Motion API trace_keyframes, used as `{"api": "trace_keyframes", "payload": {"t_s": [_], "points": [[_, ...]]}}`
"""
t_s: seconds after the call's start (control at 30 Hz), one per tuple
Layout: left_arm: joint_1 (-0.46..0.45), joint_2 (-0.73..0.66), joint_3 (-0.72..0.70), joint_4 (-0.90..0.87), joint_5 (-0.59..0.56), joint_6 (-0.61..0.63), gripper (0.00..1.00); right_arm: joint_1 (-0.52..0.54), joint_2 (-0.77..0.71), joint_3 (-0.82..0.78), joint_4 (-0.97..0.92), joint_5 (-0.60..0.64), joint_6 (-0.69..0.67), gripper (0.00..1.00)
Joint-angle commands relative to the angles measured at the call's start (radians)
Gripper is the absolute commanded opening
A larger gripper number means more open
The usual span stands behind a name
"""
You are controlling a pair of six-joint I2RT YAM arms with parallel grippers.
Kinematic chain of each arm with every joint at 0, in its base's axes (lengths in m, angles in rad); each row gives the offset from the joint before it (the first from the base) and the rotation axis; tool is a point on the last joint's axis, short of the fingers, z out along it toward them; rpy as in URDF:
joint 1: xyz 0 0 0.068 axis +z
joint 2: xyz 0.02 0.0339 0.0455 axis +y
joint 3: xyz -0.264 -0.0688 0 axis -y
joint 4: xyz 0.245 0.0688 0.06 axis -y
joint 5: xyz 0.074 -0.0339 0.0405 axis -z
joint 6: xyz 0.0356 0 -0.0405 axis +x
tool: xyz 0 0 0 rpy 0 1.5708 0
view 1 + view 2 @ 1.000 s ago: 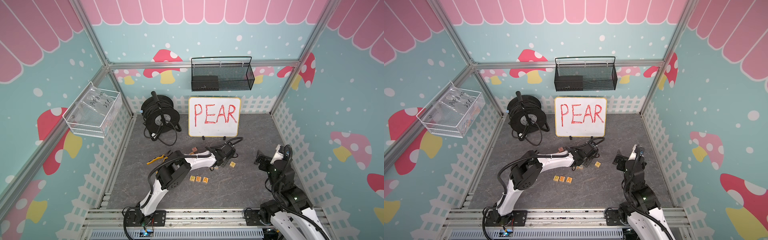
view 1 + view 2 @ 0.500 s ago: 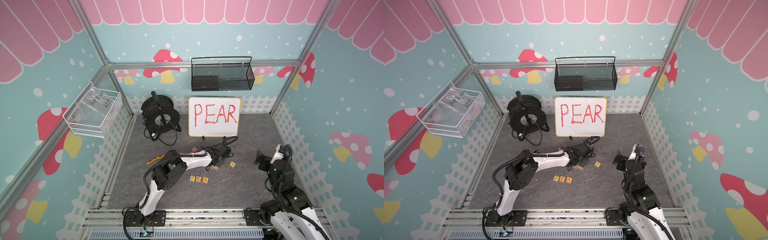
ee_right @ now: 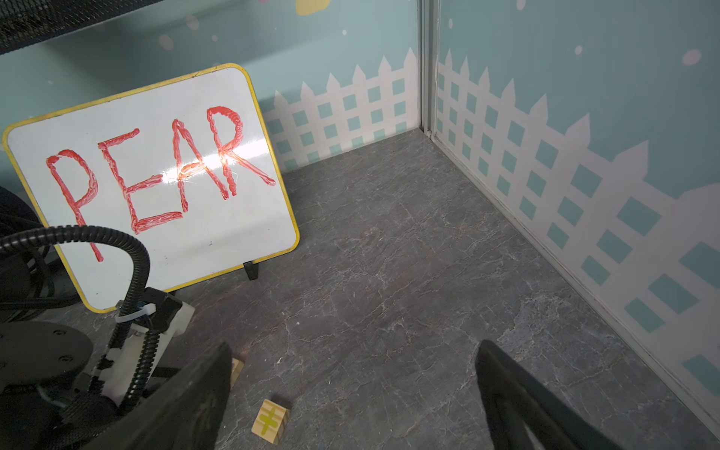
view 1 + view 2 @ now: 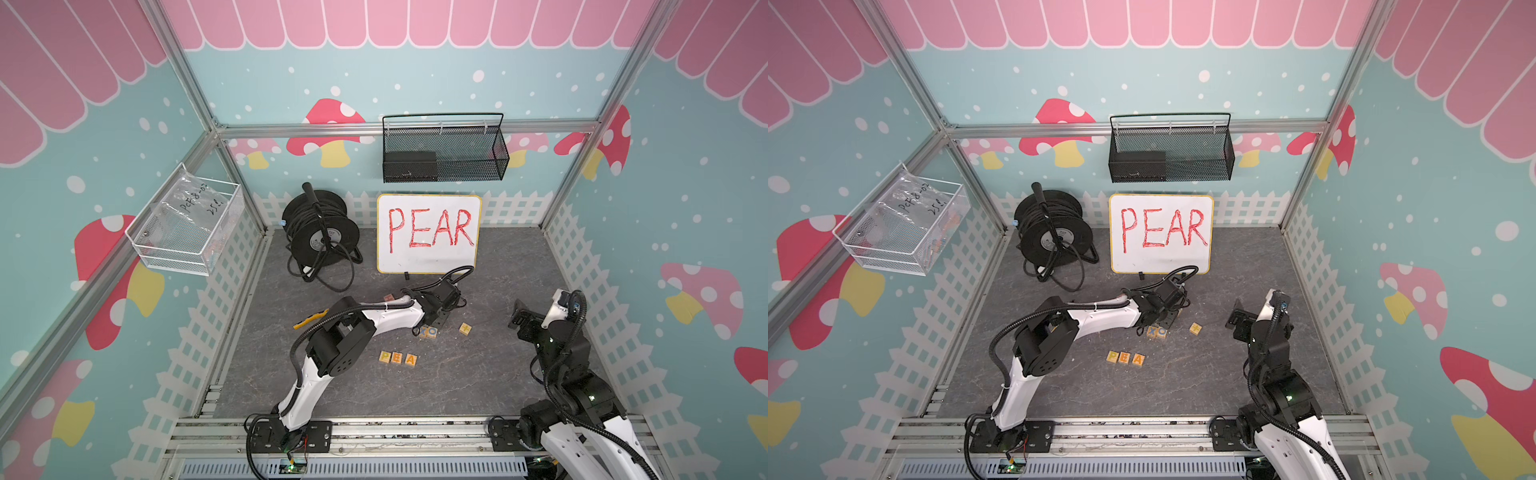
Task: Spell the uppercase word “pear” with letter blocks
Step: Move the letter block to the center of the board.
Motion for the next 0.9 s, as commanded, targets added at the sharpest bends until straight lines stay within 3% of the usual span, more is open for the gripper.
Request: {"api": "trace_keyframes", "payload": {"t_s": [0.0,0.5,0.87], "points": [[0.005,0.053,0.040,-0.019,0.005,0.003,0.60,-0.002,-0.008,0.002,0.000,0.008,0.010,0.99],[0.035,0.105,0.100,-0.045,-0.048,0.021,0.60,-0.001,-0.012,0.004,-0.009,0.023,0.004,0.99],[0.039,0.157,0.186,-0.043,0.017,-0.023,0.60,-0.002,-0.008,0.002,-0.008,0.021,0.004,0.99]]}}
